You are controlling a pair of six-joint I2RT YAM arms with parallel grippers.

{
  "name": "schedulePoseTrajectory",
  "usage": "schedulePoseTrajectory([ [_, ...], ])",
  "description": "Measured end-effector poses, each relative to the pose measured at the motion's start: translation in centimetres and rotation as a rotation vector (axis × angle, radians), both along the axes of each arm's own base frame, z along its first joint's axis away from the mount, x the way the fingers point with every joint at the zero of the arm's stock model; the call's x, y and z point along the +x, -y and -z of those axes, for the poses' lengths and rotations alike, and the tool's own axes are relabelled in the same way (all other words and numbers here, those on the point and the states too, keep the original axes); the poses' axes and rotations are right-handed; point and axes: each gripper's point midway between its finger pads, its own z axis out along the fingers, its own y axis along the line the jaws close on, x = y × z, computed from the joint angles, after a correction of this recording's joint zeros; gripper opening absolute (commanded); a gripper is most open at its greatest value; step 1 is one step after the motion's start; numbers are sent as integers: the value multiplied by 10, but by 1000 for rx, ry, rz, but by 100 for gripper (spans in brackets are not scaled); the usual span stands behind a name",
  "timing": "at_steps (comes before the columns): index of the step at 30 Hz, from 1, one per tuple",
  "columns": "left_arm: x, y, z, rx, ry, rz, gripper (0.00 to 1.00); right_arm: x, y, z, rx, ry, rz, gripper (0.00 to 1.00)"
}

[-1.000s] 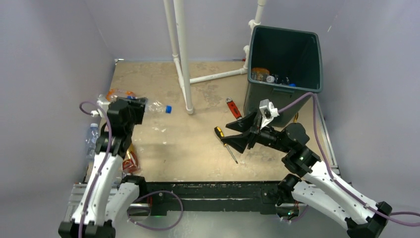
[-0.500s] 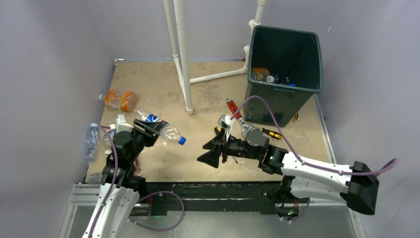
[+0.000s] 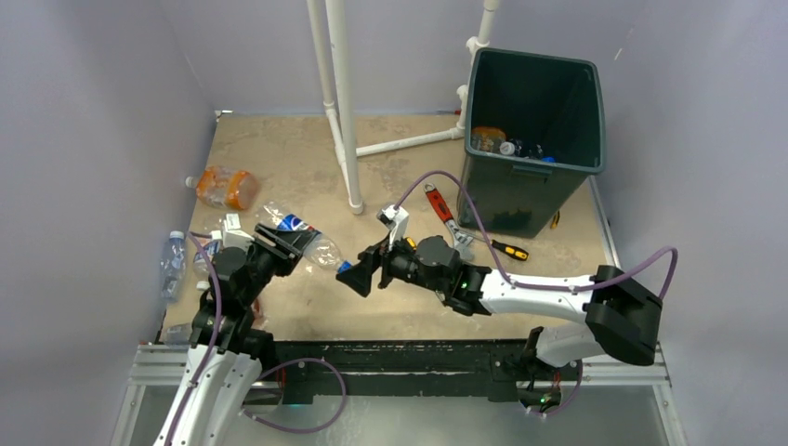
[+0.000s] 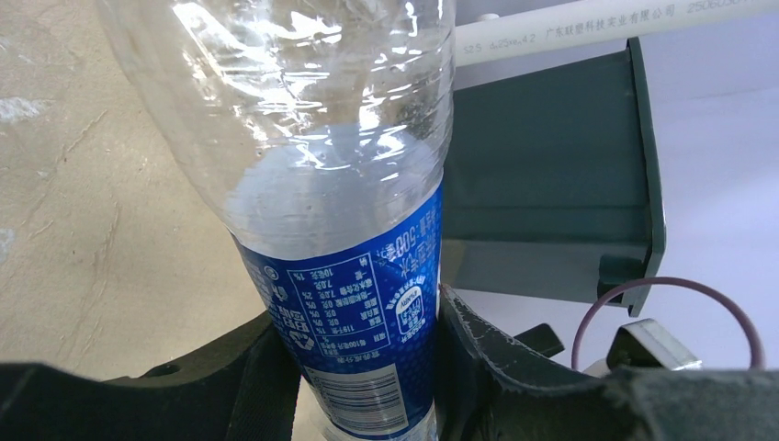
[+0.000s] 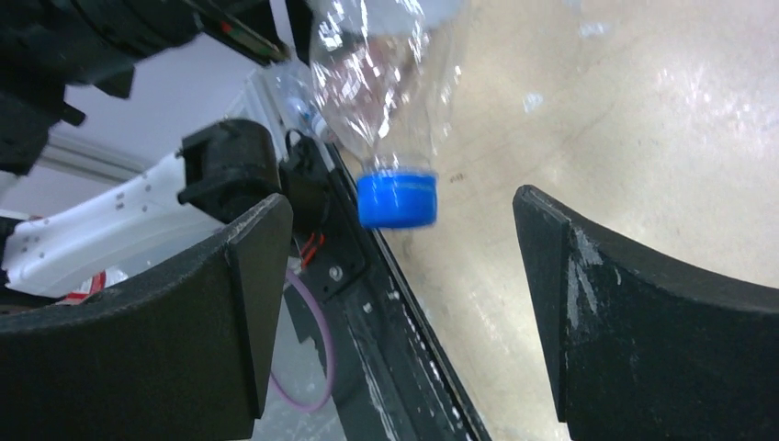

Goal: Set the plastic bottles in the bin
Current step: Pick up the plastic bottle at the center of the board.

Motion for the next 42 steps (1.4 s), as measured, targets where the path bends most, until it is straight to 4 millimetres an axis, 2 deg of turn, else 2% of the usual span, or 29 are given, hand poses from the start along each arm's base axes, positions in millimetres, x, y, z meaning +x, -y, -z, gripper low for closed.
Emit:
schedulePoseTrajectory([
  [6, -1, 2, -4, 16, 15, 16, 38, 6, -14, -18, 53, 25, -3, 78],
  [11, -2, 4, -4, 19, 15, 25, 38, 6, -23, -8, 34, 9, -19, 65],
  [16, -2, 5, -3, 24, 10, 25, 38, 4, -24, 6, -3, -13, -26, 71],
  [18, -2, 5, -4, 30, 17, 28, 38, 4, -24, 9, -12, -16, -28, 65],
  [21, -2, 4, -8, 38, 28, 28, 38, 4, -24, 9, -14, -14, -29, 47],
  [24, -2, 4, -8, 41, 31, 29, 40, 2, -25, 8, -11, -17, -39, 33],
  [26, -2, 5, -8, 41, 31, 31, 46, 2, -25, 7, -9, -16, -44, 20],
  [28, -2, 5, -9, 44, 35, 32, 61, 1, -26, 7, -9, -16, -49, 1],
  [30, -1, 5, -10, 50, 42, 34, 86, 1, -26, 8, -12, -13, -51, 0],
  [32, -2, 5, -10, 68, 47, 41, 97, 0, -25, 9, -19, -11, -52, 0],
  [36, -3, 1, -23, 140, 67, 46, 99, 0, -15, 10, -71, 13, -44, 0],
  [38, -2, -3, -35, 192, 86, 37, 99, -1, -3, 3, -102, 42, -33, 0],
  [42, 1, -15, -81, 326, 203, 6, 99, -5, 32, -28, -135, 115, 3, 0],
])
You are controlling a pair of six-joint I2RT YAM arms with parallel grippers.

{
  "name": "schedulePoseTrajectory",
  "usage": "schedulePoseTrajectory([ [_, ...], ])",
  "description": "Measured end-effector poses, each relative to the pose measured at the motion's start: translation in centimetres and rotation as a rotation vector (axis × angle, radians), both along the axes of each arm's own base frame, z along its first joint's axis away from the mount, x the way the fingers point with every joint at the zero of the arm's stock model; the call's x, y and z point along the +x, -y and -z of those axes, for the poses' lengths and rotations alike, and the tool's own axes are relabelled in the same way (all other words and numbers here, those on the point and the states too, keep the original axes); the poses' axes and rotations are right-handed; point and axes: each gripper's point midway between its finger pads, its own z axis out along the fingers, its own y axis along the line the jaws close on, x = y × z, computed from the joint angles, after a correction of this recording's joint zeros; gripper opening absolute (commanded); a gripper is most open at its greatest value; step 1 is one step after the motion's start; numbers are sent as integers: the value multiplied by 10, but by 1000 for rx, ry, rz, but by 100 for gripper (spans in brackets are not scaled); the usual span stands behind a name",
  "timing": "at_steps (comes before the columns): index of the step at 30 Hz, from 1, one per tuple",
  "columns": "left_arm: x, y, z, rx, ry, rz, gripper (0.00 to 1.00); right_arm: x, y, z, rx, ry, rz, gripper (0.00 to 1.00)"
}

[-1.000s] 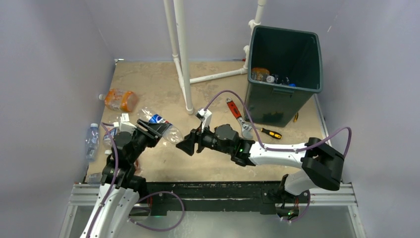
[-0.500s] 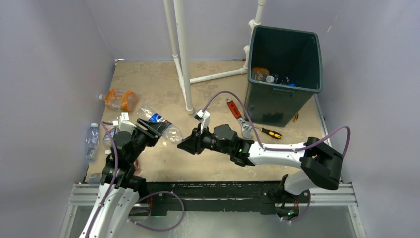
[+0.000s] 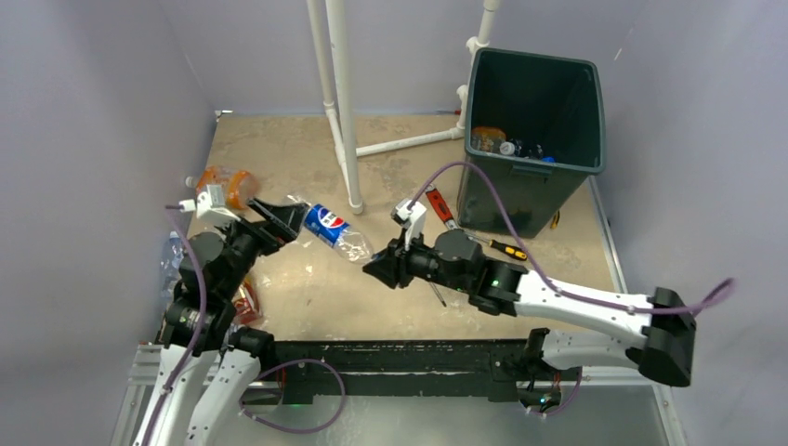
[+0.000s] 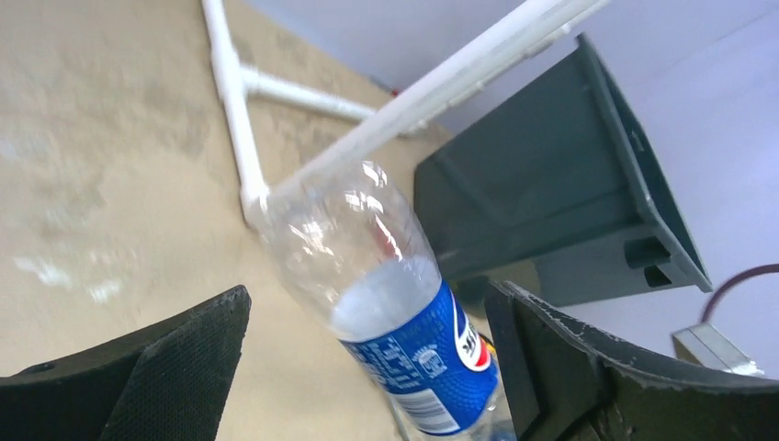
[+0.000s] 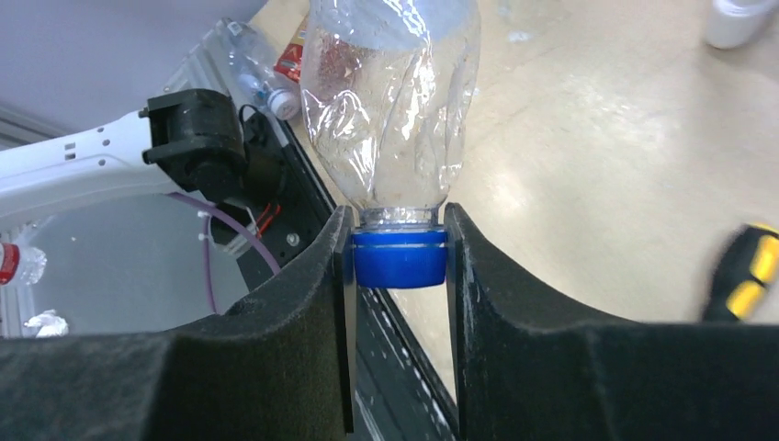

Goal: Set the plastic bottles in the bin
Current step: Pick up the plastic bottle at the center of the board.

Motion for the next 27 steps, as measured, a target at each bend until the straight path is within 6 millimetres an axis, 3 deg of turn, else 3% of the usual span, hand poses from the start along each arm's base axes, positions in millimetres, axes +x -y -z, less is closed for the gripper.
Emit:
schedulePoseTrajectory([
  [4, 3, -6, -46, 127, 137, 0, 99, -1, 32, -27, -61, 45, 45, 0],
  [8, 18, 14, -76, 239, 235, 124, 99, -3, 61, -38, -123, 54, 97, 0],
  [12, 32, 37, -71, 346, 253, 272, 99, -9, 94, -37, -170, 45, 142, 0],
  [16, 24, 52, -58, 455, 273, 379, 99, -15, 111, -43, -156, 48, 160, 0],
  [21, 6, 60, -68, 525, 378, 438, 99, -15, 113, -39, -170, 43, 160, 0],
  [27, 7, 53, -68, 544, 423, 391, 99, -10, 102, -19, -238, 23, 156, 0],
])
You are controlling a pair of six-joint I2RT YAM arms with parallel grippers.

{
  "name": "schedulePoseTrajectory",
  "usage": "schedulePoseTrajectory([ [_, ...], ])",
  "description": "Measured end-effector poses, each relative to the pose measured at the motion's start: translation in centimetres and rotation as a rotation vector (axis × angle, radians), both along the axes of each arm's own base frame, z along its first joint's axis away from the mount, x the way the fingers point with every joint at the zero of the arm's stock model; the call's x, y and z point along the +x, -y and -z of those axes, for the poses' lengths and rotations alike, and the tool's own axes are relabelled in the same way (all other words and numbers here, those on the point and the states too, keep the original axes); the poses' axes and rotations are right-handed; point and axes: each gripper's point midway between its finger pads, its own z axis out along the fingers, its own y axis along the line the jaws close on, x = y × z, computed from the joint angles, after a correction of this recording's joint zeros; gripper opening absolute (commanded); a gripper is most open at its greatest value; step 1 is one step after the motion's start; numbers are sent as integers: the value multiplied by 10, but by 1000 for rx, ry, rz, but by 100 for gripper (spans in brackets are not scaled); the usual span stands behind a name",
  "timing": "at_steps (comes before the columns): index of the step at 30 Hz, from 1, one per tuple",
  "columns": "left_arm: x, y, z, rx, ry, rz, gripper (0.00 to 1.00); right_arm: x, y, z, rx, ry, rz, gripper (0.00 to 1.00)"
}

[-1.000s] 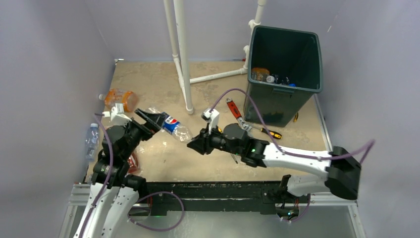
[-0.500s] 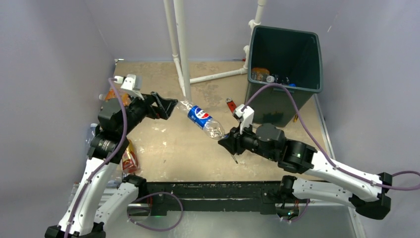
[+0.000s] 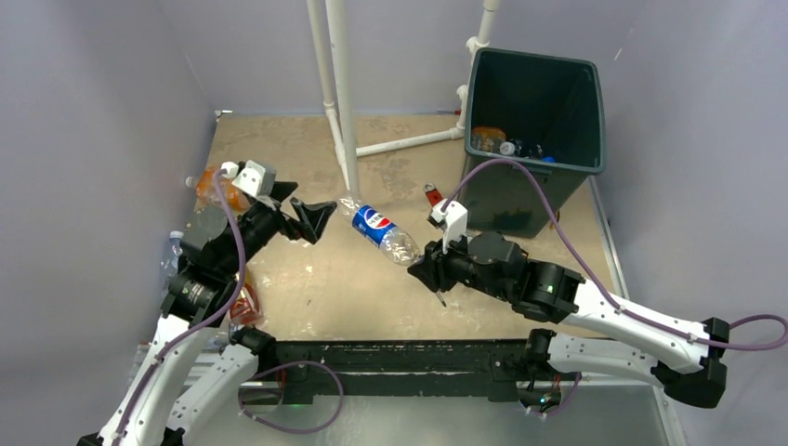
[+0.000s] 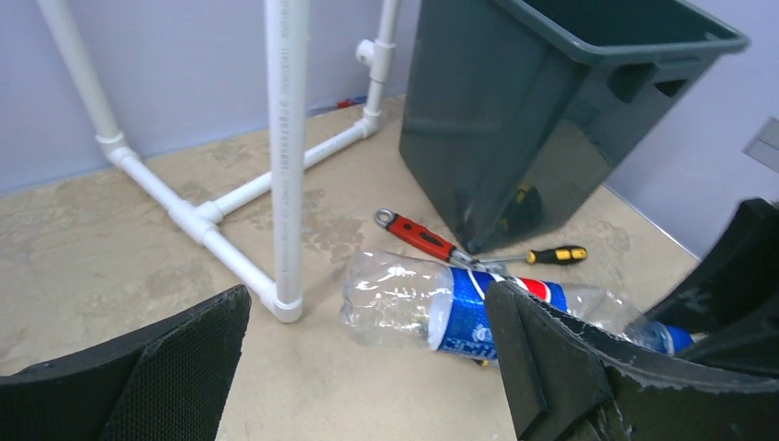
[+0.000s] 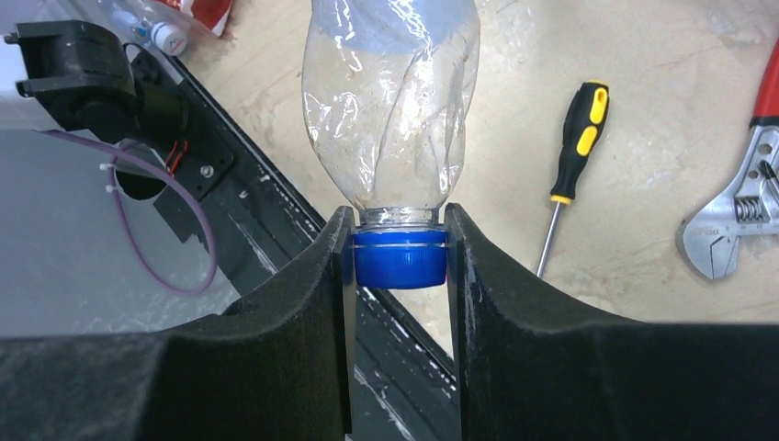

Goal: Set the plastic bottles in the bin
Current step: Pick up the plastic bottle at the center of the board.

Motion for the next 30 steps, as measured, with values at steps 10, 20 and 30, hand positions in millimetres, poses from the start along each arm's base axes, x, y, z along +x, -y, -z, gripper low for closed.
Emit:
schedulePoseTrajectory([
  [10, -23, -34, -48, -163, 206, -142, 99, 7, -14, -14, 36, 53, -22, 0],
  [20, -30, -41, -99, 66, 430, -138, 99, 11, -37, -20, -172, 12, -114, 0],
  [30, -40, -23, -91, 110, 437, -14, 97, -10, -30, -11, -290, -3, -278, 0],
])
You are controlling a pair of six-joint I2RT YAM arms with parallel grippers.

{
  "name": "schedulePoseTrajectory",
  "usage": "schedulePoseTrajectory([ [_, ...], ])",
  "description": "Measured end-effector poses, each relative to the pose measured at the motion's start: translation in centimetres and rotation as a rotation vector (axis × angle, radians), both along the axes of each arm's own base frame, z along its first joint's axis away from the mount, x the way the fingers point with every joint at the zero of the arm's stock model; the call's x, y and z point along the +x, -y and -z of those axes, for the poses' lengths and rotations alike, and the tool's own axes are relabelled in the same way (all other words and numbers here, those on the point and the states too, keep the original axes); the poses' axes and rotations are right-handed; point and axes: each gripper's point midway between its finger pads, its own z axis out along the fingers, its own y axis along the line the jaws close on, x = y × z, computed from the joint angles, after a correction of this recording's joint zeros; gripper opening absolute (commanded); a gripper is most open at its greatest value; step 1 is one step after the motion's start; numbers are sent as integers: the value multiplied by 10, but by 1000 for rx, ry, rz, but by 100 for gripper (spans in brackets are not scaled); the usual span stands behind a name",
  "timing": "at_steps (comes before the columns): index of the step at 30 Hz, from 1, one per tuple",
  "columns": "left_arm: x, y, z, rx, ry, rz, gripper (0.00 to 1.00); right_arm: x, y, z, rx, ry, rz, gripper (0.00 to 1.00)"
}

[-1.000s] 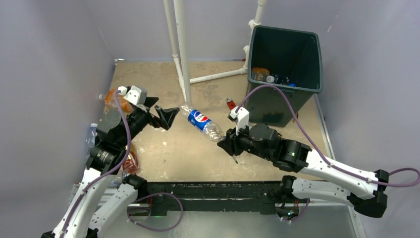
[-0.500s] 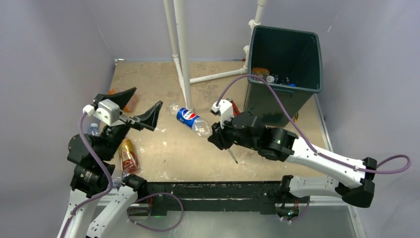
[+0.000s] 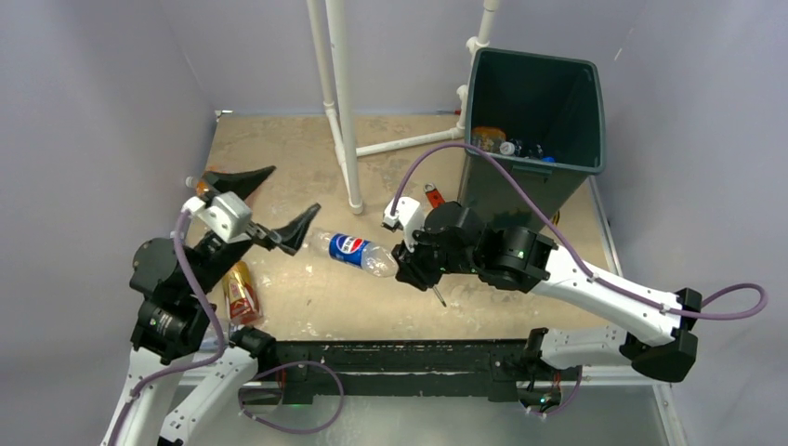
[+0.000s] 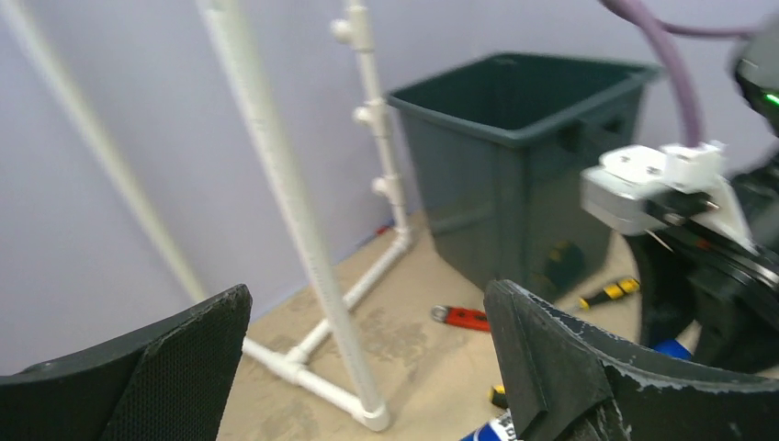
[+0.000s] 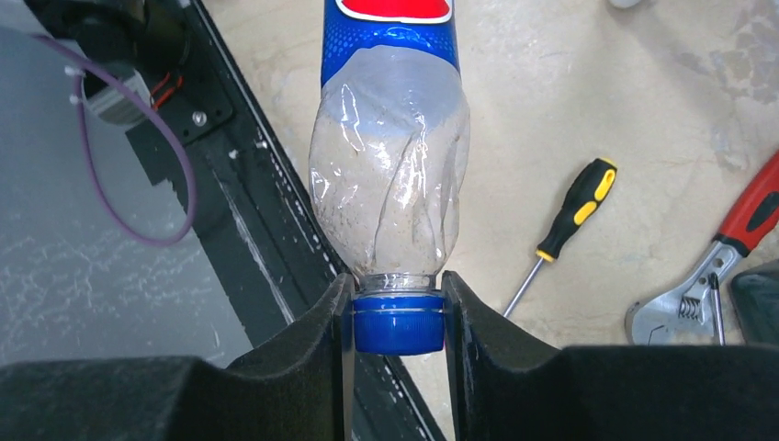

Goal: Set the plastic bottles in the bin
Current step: Pick up the plastic bottle at the center of the board.

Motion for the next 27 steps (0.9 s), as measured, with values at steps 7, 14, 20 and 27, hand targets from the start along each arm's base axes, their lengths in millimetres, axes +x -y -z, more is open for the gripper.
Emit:
schedulePoseTrajectory([
  [7, 0, 46, 65, 204, -121, 255, 96, -8, 8, 13, -95, -27, -56, 0],
  [14, -5, 62, 102, 304, -226, 370, 99, -2, 20, 8, -117, 18, -26, 0],
  [20, -24, 66, 147, 325, -322, 459, 99, 15, 18, 7, -174, 83, -1, 0],
  [27, -33, 67, 177, 384, -371, 485, 99, 31, -7, 12, -256, 105, -10, 0],
])
